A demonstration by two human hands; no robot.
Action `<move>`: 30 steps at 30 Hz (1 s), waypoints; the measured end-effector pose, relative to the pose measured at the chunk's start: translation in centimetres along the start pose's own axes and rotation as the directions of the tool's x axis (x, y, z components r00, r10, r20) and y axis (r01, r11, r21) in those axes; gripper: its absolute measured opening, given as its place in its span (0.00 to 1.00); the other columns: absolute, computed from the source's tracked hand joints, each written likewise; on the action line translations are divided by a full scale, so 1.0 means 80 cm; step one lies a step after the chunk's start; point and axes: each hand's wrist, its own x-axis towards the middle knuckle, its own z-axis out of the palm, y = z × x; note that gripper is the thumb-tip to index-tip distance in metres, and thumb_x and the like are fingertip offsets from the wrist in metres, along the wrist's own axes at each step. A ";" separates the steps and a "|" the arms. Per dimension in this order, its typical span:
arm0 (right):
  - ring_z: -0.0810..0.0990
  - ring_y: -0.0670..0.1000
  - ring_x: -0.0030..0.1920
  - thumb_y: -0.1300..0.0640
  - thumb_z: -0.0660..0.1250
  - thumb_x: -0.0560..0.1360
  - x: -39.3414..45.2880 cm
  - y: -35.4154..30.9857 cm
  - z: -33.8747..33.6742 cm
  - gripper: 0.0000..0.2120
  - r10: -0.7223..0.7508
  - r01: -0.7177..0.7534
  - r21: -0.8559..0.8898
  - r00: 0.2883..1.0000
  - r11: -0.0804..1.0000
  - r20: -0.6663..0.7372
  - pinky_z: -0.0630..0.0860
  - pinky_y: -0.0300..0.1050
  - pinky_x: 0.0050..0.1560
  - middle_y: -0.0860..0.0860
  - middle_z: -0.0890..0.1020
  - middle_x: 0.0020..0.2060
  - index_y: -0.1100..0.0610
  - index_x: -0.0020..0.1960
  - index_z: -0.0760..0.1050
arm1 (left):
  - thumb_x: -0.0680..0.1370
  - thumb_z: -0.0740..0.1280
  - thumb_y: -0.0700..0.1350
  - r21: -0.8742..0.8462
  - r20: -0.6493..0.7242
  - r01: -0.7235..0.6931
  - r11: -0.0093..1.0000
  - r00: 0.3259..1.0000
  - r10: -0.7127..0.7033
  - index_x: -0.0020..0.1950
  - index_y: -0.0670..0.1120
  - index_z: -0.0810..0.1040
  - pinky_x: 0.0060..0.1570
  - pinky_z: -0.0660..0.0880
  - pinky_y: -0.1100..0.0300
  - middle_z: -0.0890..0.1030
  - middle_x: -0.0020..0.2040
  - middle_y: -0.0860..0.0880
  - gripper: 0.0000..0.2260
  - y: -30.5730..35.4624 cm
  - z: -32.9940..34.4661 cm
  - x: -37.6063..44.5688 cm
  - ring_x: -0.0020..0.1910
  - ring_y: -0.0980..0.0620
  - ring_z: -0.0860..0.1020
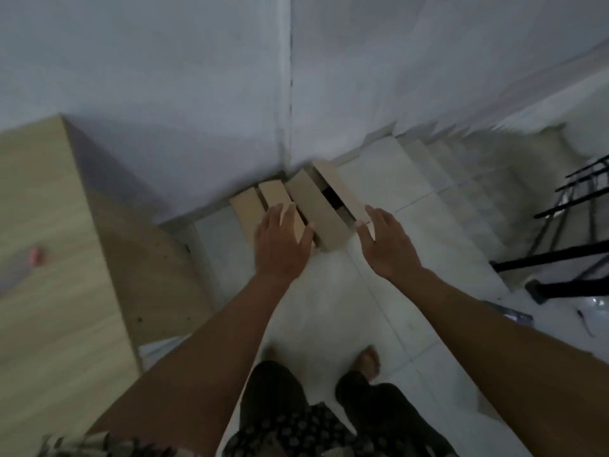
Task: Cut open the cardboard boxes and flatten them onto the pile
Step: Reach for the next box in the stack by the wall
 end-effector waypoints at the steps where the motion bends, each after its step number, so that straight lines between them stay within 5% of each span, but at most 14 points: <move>1: 0.63 0.55 0.76 0.43 0.53 0.85 0.018 0.020 0.001 0.27 0.013 -0.013 0.006 0.999 1.000 0.034 0.62 0.54 0.74 0.54 0.64 0.78 0.52 0.80 0.59 | 0.81 0.58 0.58 -0.009 0.005 0.030 1.000 1.000 -0.030 0.76 0.42 0.70 0.73 0.65 0.42 0.69 0.76 0.40 0.29 0.008 0.022 0.003 0.77 0.40 0.64; 11: 0.65 0.56 0.75 0.44 0.52 0.85 0.204 0.216 0.084 0.26 0.105 -0.121 0.088 0.980 0.989 0.171 0.62 0.53 0.74 0.54 0.66 0.77 0.53 0.79 0.61 | 0.84 0.62 0.57 -0.098 0.101 0.333 0.938 0.941 -0.323 0.79 0.41 0.66 0.75 0.61 0.47 0.66 0.78 0.40 0.28 0.024 0.273 0.074 0.78 0.42 0.62; 18: 0.64 0.56 0.76 0.46 0.53 0.85 0.364 0.354 0.221 0.25 0.095 -0.123 0.163 0.981 0.979 0.170 0.60 0.48 0.74 0.57 0.67 0.76 0.57 0.78 0.64 | 0.82 0.61 0.61 -0.277 0.118 0.592 0.757 0.803 -0.584 0.76 0.41 0.67 0.69 0.70 0.49 0.71 0.73 0.42 0.31 -0.038 0.496 0.142 0.71 0.43 0.70; 24: 0.66 0.58 0.74 0.43 0.58 0.83 0.478 0.424 0.338 0.29 0.086 -0.139 0.261 0.975 0.955 0.203 0.62 0.49 0.72 0.58 0.67 0.75 0.59 0.78 0.63 | 0.78 0.65 0.66 -0.519 0.089 0.661 0.541 0.672 -0.735 0.83 0.44 0.49 0.76 0.62 0.50 0.60 0.81 0.44 0.45 -0.097 0.648 0.179 0.78 0.44 0.62; 30: 0.77 0.56 0.65 0.37 0.72 0.73 0.506 0.460 0.388 0.35 0.098 -0.145 0.427 0.987 0.892 0.129 0.73 0.54 0.67 0.52 0.77 0.67 0.51 0.74 0.70 | 0.71 0.76 0.63 -0.760 0.067 0.550 0.346 0.596 -0.801 0.74 0.50 0.69 0.70 0.70 0.54 0.77 0.64 0.54 0.36 -0.126 0.703 0.202 0.63 0.52 0.75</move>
